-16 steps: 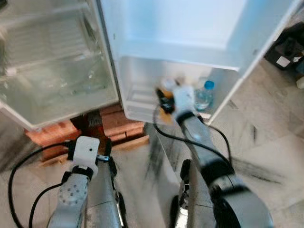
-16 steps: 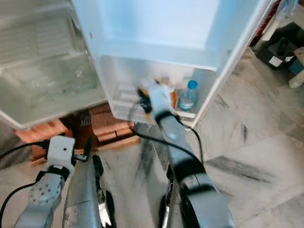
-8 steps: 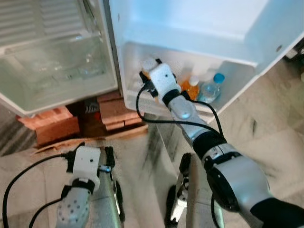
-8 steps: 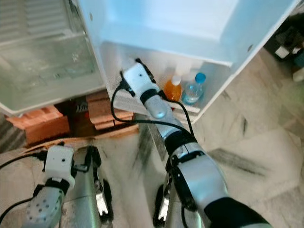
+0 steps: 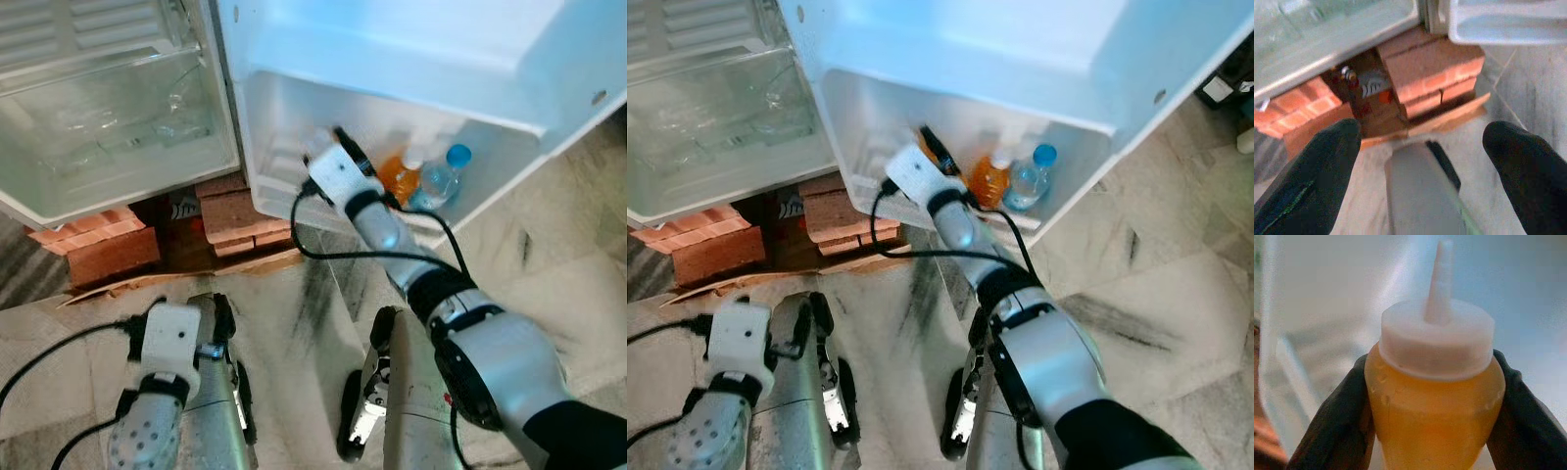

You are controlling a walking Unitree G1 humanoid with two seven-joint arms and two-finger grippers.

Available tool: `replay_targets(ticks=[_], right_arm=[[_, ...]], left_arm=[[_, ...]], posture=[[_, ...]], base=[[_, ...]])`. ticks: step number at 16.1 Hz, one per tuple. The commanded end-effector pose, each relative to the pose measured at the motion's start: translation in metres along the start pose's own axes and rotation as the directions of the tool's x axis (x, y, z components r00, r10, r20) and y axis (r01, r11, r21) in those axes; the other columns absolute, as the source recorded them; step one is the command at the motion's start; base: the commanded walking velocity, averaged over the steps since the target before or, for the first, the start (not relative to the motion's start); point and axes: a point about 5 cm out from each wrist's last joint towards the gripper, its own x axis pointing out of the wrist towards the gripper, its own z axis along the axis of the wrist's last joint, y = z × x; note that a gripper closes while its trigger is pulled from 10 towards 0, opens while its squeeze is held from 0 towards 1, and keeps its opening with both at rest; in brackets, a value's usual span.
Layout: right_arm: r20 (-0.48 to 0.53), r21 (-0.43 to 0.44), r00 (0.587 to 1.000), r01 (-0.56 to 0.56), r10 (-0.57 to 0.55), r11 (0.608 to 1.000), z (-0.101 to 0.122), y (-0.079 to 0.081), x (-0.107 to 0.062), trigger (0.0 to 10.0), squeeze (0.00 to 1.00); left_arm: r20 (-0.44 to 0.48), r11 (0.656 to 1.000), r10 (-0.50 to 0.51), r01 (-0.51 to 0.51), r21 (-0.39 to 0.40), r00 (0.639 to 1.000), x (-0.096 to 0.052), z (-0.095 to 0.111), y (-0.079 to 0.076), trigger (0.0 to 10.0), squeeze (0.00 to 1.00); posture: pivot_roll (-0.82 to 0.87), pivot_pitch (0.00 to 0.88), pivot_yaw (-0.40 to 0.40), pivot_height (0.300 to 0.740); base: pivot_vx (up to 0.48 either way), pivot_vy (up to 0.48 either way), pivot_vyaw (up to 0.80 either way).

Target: Restocking fridge

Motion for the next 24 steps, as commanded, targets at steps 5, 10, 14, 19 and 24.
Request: replay_targets(ticks=[5, 10, 14, 19, 24], right_arm=[[-0.284, 0.262, 0.959, 0.060, 0.018, 0.963, -0.057, 0.013, -0.030, 10.0, 0.00], [-0.342, 0.321, 0.937, 0.180, -0.063, 0.930, -0.076, -0.017, -0.042, 10.0, 1.00], [-0.289, 0.255, 0.946, 0.225, -0.148, 0.940, -0.068, -0.038, -0.037, 10.0, 1.00], [-0.059, 0.250, 0.984, 0.180, -0.171, 0.951, -0.027, -0.055, -0.016, 10.0, 1.00], [0.088, 0.295, 0.981, 0.141, -0.174, 0.945, -0.011, -0.067, -0.016, 10.0, 1.00]], left_arm=[[-0.021, 1.000, -0.012, 0.012, -0.003, 1.000, -0.001, 0.000, -0.003, 10.0, 0.00], [-0.011, 1.000, -0.025, 0.025, 0.006, 1.000, 0.011, 0.001, -0.003, 10.0, 0.00], [-0.003, 0.999, -0.041, 0.041, 0.016, 0.999, 0.021, 0.001, -0.004, 10.0, 0.00], [0.006, 0.999, -0.031, 0.031, 0.031, 0.999, 0.033, 0.000, 0.000, 10.0, 0.00], [0.018, 0.998, -0.052, 0.051, 0.037, 0.998, 0.048, -0.001, -0.003, 10.0, 0.00]], posture=[[0.36, 0.424, -0.102, 0.527], [0.33, 0.395, -0.091, 0.527], [0.32, 0.370, -0.081, 0.527], [0.29, 0.314, -0.072, 0.527], [0.26, 0.252, -0.054, 0.527]], base=[[0.000, 0.000, 0.00], [0.000, 0.000, 0.00], [0.000, 0.000, 0.00], [0.000, 0.000, 0.00], [0.000, 0.000, 0.00]])
